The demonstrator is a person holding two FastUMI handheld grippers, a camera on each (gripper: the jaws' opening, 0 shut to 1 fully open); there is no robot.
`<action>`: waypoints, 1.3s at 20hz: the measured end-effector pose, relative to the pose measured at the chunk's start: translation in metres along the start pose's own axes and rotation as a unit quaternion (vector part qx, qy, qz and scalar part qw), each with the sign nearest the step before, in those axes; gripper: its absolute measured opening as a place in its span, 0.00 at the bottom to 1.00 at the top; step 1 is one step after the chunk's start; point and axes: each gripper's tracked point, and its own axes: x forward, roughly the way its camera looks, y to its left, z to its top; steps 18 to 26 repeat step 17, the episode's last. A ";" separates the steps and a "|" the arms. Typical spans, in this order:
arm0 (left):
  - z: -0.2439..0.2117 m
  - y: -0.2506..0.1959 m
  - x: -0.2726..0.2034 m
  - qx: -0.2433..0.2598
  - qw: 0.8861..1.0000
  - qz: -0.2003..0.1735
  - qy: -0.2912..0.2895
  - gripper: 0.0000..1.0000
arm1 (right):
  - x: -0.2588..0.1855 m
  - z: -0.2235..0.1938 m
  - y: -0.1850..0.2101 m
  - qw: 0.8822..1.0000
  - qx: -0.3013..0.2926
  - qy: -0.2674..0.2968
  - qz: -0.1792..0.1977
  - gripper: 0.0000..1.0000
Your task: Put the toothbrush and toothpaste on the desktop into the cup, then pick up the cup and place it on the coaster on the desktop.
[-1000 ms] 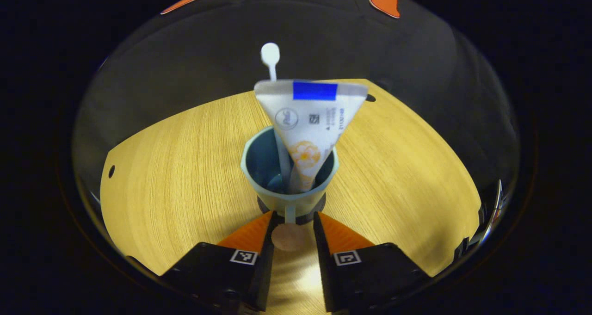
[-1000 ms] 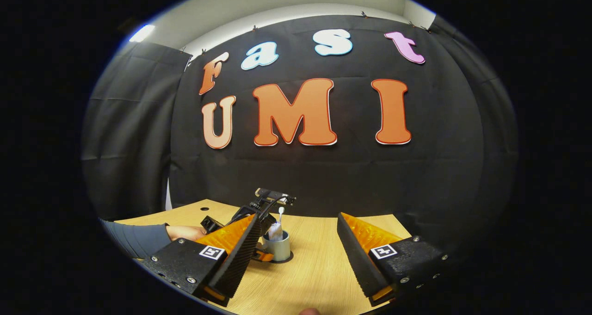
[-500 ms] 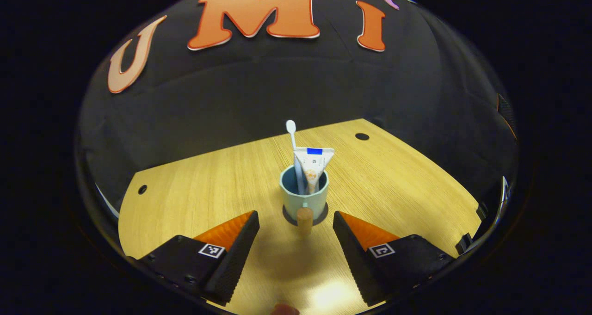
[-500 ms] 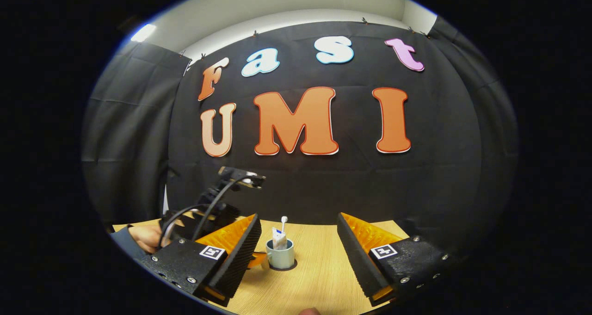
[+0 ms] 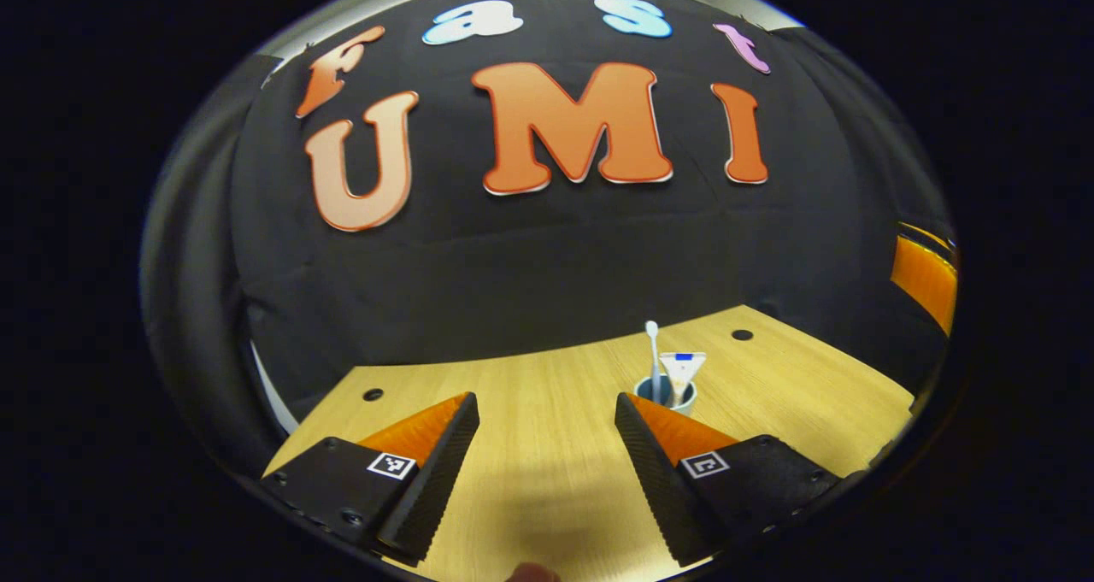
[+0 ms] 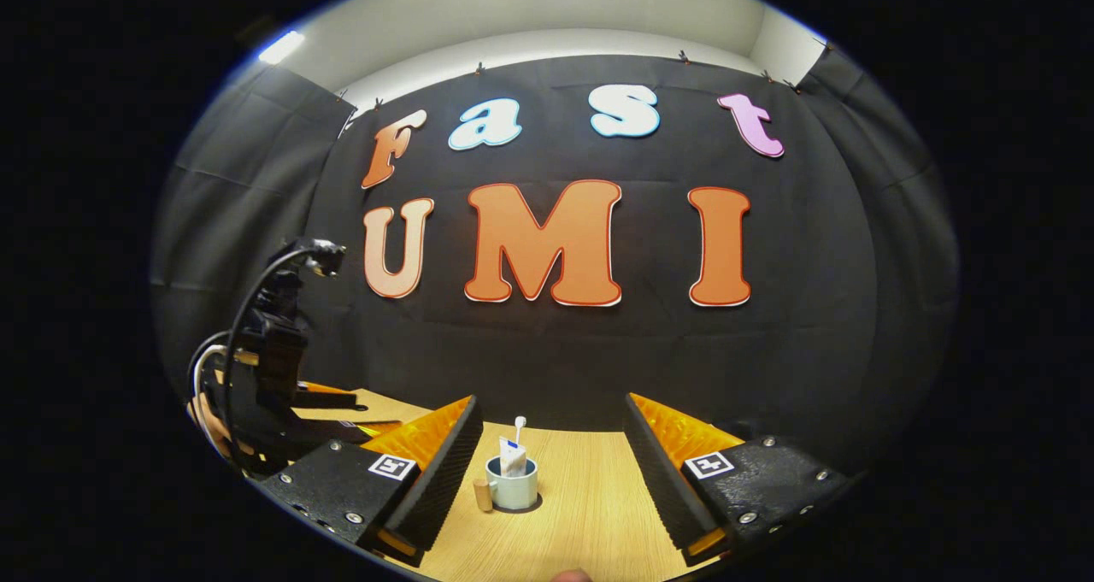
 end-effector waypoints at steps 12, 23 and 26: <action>0.051 0.046 -0.056 0.017 0.991 0.058 -0.119 0.99 | 0.008 0.010 0.031 1.000 -0.004 -0.018 0.024 0.98; 0.065 0.046 -0.064 -0.006 0.984 0.052 -0.169 0.99 | 0.012 0.012 0.040 0.999 -0.018 -0.031 0.032 0.98; 0.065 0.046 -0.064 -0.006 0.984 0.052 -0.169 0.99 | 0.012 0.012 0.040 0.999 -0.018 -0.031 0.032 0.98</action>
